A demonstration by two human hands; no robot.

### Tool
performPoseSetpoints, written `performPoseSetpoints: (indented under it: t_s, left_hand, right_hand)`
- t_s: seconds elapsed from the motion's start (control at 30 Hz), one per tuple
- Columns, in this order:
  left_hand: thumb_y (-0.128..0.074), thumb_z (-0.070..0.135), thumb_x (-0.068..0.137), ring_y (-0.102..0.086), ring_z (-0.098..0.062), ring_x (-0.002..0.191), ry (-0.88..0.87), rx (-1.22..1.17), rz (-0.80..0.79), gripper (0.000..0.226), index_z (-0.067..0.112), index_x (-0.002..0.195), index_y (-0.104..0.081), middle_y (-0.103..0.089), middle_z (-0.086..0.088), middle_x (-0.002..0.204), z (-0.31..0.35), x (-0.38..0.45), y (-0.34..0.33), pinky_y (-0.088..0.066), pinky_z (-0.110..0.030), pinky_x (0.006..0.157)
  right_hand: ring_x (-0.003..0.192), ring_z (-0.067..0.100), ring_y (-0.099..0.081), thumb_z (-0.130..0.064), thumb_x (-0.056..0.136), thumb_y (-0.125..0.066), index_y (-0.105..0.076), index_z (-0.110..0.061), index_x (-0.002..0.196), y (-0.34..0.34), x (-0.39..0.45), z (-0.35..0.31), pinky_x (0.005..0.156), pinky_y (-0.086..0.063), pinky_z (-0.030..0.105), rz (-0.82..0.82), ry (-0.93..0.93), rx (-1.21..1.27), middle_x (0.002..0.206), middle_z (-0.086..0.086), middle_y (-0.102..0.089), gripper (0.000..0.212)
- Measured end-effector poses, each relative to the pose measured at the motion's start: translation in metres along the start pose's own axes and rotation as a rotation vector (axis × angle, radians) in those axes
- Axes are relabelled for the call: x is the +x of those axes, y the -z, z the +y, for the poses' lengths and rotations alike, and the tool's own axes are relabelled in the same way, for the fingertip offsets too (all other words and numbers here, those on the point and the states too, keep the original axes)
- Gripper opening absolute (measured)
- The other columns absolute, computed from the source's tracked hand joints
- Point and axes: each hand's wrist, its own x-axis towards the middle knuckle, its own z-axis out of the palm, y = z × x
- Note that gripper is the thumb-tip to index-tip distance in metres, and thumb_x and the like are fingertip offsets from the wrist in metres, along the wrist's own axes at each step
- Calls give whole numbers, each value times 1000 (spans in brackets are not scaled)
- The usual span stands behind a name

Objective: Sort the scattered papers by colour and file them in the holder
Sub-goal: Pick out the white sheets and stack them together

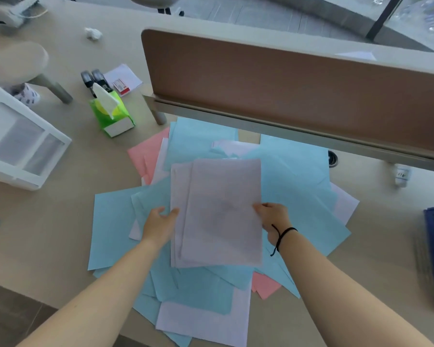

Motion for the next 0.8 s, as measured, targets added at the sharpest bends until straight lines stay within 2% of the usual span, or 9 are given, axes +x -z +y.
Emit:
performPoseSetpoints:
  t_s: [0.13, 0.2, 0.27, 0.33, 0.43, 0.53, 0.6, 0.67, 0.8]
  left_hand:
    - [-68, 57, 71, -60, -28, 118, 53, -142, -56, 80, 11, 134, -53, -63, -5, 130, -9, 25, 7, -47, -43, 104]
    - [-67, 61, 62, -67, -29, 106, 73, -149, -89, 79, 9, 121, -63, -70, -7, 118, -20, 43, 7, -52, -41, 96]
    - [-67, 46, 74, -66, -26, 82, 66, -155, -142, 46, 8, 98, -72, -74, -10, 96, -8, 27, 11, -51, -33, 78]
    - [-62, 29, 91, -59, -22, 70, 36, -120, -191, 18, 14, 85, -70, -70, -7, 82, -1, 18, 10, -47, -31, 69]
    - [-57, 22, 97, -62, -22, 83, -10, -60, -234, 14, 15, 90, -68, -68, -3, 90, -5, 19, 9, -49, -32, 79]
    - [-57, 19, 95, -58, -23, 86, -73, -8, -273, 10, 12, 92, -64, -65, -6, 93, -10, 23, 11, -46, -31, 77]
    - [-56, 13, 95, -60, -23, 86, -118, -19, -291, 14, 7, 97, -69, -71, -13, 99, -6, 19, 13, -48, -31, 76]
    - [-57, 7, 94, -62, -23, 87, -196, -68, -300, 14, 6, 101, -69, -71, -21, 106, 1, 12, 20, -51, -36, 81]
    - [-59, -5, 91, -69, -13, 98, -384, -216, -277, 25, 11, 108, -70, -76, -3, 106, 28, -15, 42, -51, -27, 90]
  right_hand:
    - [74, 25, -61, -18, 84, -72, -68, -13, 87, -27, -2, -6, 69, -53, 39, 25, -16, 29, 88, 15, -71, 8]
    - [80, 26, -61, -22, 84, -73, -61, -17, 105, -31, 1, -6, 71, -51, 35, 30, -20, 50, 96, 11, -68, 25]
    - [92, 28, -66, -24, 84, -72, -58, -17, 118, -34, 1, -4, 86, -56, 40, 1, -46, 41, 107, 10, -68, 37]
    - [89, 28, -67, -20, 87, -65, -66, -10, 109, -38, 0, 0, 85, -58, 42, -60, -36, -58, 104, 14, -71, 24]
    - [77, 24, -61, -13, 84, -54, -71, -9, 99, -44, -10, 6, 71, -52, 38, -152, 5, -218, 89, 14, -70, 23]
    - [83, 29, -68, -6, 84, -49, -71, -17, 94, -41, -23, 5, 82, -58, 43, -195, 41, -255, 100, 15, -75, 27]
    - [81, 23, -63, -7, 80, -50, -70, -9, 96, -35, -31, 2, 89, -56, 49, -190, 62, -239, 109, 23, -71, 26]
    - [85, 22, -64, -4, 82, -53, -71, -7, 98, -26, -44, -7, 98, -52, 54, -171, 124, -164, 109, 20, -72, 24]
    - [103, 17, -71, 4, 93, -57, -74, -12, 108, -5, -78, -35, 90, -55, 31, -195, 303, 74, 108, 1, -77, 28]
